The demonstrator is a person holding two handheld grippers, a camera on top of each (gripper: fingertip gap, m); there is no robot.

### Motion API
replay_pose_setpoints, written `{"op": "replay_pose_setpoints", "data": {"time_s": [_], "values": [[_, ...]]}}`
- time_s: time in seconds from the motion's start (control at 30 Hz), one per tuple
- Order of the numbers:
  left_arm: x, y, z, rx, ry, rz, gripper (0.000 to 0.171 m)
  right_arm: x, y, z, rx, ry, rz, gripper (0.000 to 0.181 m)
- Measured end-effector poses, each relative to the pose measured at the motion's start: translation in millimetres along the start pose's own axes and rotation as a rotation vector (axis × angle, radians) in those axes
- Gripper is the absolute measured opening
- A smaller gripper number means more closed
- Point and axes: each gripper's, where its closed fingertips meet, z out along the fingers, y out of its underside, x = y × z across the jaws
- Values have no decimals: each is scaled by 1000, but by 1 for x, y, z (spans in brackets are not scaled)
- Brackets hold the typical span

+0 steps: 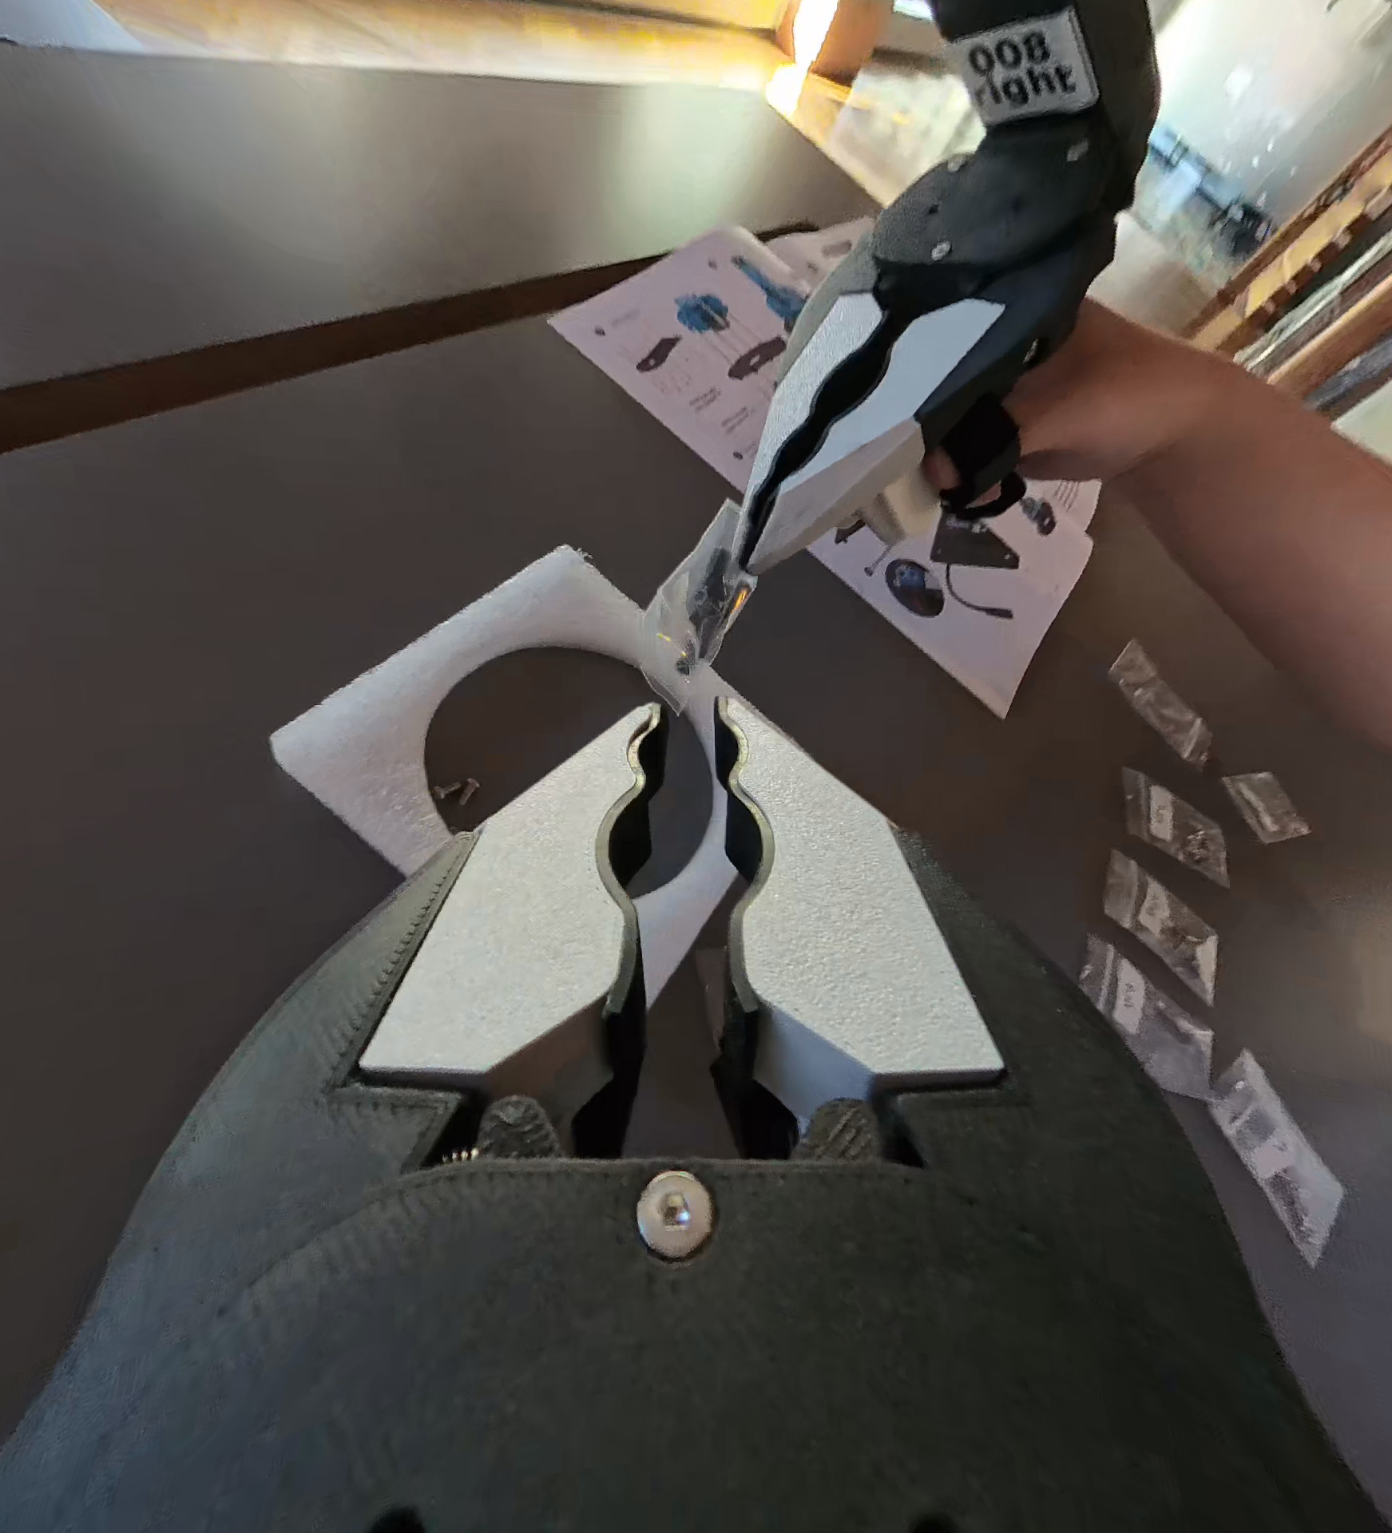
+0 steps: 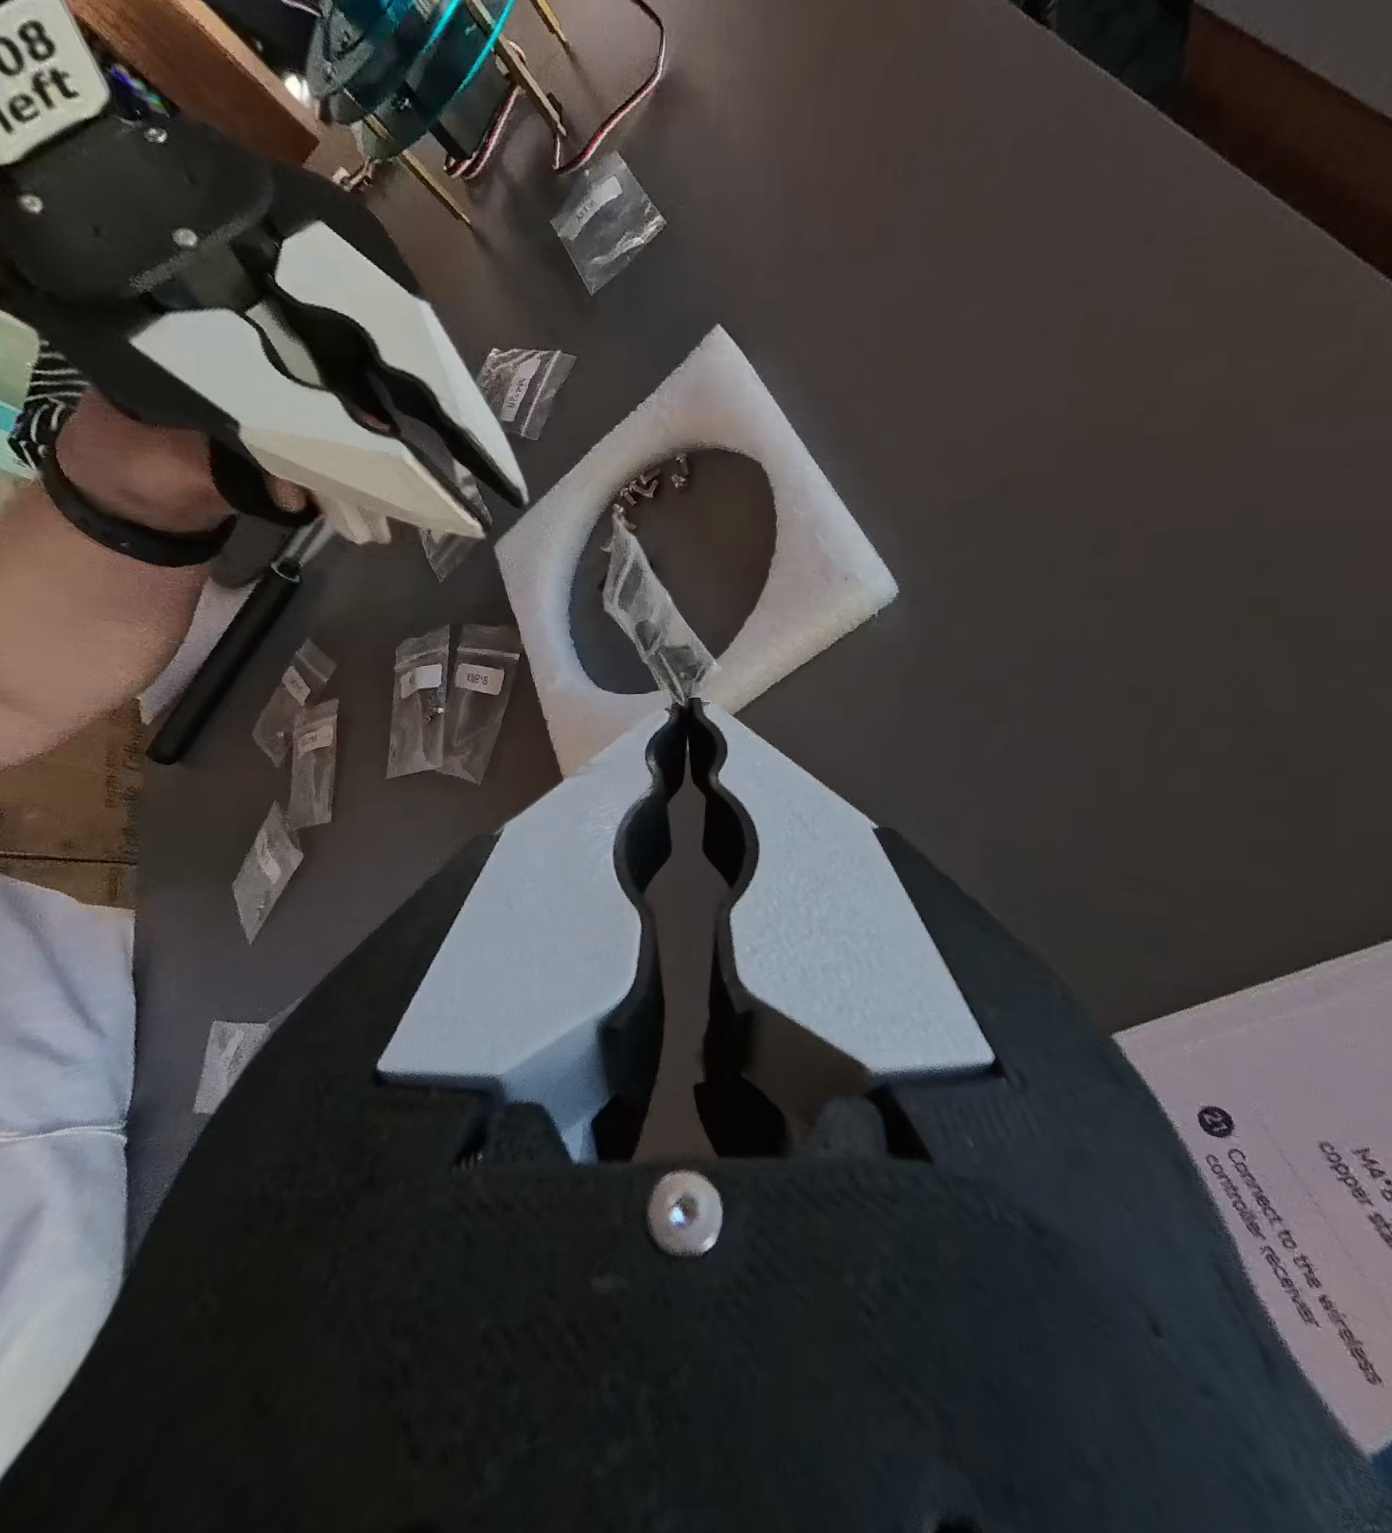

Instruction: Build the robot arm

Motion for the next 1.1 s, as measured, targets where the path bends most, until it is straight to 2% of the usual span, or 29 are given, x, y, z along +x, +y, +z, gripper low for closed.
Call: {"op": "replay_pose_setpoints", "data": {"time_s": [0.2,0.3,0.4,0.47,0.57,0.6,0.63,0.73,0.8,0.87,0.97,1.03,1.1], "values": [[7,-7,-28,62,-30,-18,8,-3,0,1,-64,80,-78,0],[13,1,-37,55,-62,-7,8,3,5,4,-124,123,-87,0],[20,11,-43,42,-92,10,8,2,-2,3,-111,141,-94,0],[23,17,-48,36,-120,29,8,3,5,4,-177,156,-109,0],[24,21,-57,52,-160,54,8,-1,-6,4,-144,160,-121,0],[25,22,-59,60,-165,56,8,0,-1,5,-189,167,-122,0],[25,23,-61,68,-168,57,8,1,2,5,-223,181,-139,0],[22,27,-63,77,-178,54,7,-2,-7,6,-180,168,-133,0],[20,30,-64,85,-181,46,6,-1,-1,6,-220,165,-126,0],[20,31,-65,99,-171,32,5,-3,-9,6,-169,150,-116,0],[22,31,-66,111,-156,24,5,-3,0,8,-240,153,-112,0],[23,31,-66,113,-152,26,5,-5,-11,7,-180,141,-90,0],[25,32,-65,109,-146,30,5,-3,-4,7,-235,143,-73,0]]}}
